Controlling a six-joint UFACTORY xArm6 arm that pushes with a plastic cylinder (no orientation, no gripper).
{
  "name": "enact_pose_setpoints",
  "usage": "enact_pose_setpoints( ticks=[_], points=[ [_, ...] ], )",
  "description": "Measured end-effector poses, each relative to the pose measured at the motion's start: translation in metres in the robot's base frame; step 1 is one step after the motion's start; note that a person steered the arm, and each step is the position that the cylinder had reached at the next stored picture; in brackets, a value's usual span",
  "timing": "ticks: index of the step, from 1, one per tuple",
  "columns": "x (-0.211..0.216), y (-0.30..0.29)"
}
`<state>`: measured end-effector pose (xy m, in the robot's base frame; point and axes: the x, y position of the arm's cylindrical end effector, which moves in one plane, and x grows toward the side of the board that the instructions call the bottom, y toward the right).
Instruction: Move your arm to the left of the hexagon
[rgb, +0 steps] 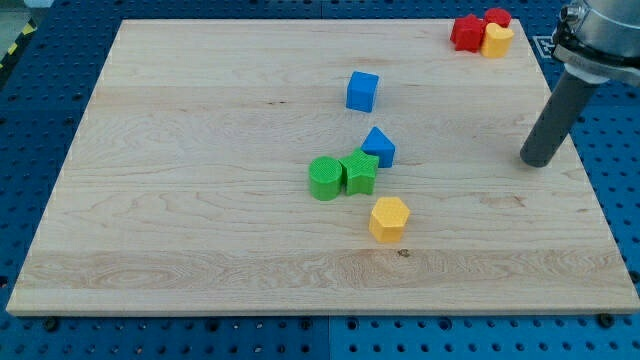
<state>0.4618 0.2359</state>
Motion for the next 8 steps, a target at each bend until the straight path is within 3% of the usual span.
enact_pose_setpoints(
  ticks=[3,7,8],
  points=[
    [0.025,-0.008],
    [0.126,-0.087],
    [0.127,-0.145]
  ],
)
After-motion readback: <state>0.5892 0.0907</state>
